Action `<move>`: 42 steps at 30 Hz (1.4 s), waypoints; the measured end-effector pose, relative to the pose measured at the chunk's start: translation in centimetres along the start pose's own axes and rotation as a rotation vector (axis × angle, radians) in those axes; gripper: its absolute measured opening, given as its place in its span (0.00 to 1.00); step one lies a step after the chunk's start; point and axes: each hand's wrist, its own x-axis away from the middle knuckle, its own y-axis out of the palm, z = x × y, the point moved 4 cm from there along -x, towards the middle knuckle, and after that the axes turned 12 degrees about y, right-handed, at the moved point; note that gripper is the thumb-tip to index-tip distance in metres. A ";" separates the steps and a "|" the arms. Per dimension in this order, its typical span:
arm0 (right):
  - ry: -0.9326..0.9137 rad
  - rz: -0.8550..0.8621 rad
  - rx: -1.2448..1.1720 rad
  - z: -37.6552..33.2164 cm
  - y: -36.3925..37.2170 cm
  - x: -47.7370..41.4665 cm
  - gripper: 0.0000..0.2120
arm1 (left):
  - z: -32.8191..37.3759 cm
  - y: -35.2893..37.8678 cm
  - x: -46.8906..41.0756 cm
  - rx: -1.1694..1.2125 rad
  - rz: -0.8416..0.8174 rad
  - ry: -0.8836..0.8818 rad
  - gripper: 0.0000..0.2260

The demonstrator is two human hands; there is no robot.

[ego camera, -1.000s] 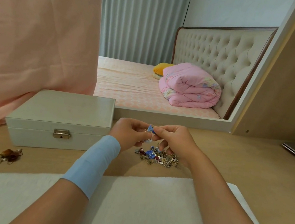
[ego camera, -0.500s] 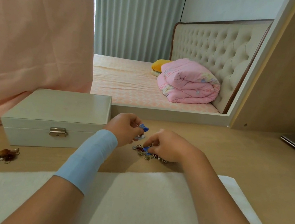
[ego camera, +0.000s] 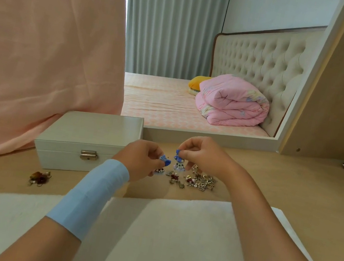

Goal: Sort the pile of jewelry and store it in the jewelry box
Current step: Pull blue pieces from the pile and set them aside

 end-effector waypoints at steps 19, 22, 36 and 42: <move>0.092 -0.212 -0.082 -6.0 15.3 1.6 0.03 | -10.1 -8.0 9.7 -0.346 0.029 -0.225 0.04; 0.064 -0.136 0.031 -6.2 17.4 0.7 0.02 | -10.3 -8.3 9.8 -0.416 0.047 -0.207 0.08; -0.086 -0.035 0.535 -5.8 17.7 1.6 0.11 | -10.9 -8.2 10.0 -0.428 -0.036 -0.098 0.08; -0.080 -0.026 0.463 -5.7 18.2 1.3 0.12 | -11.2 -9.0 10.3 -0.471 -0.019 -0.115 0.08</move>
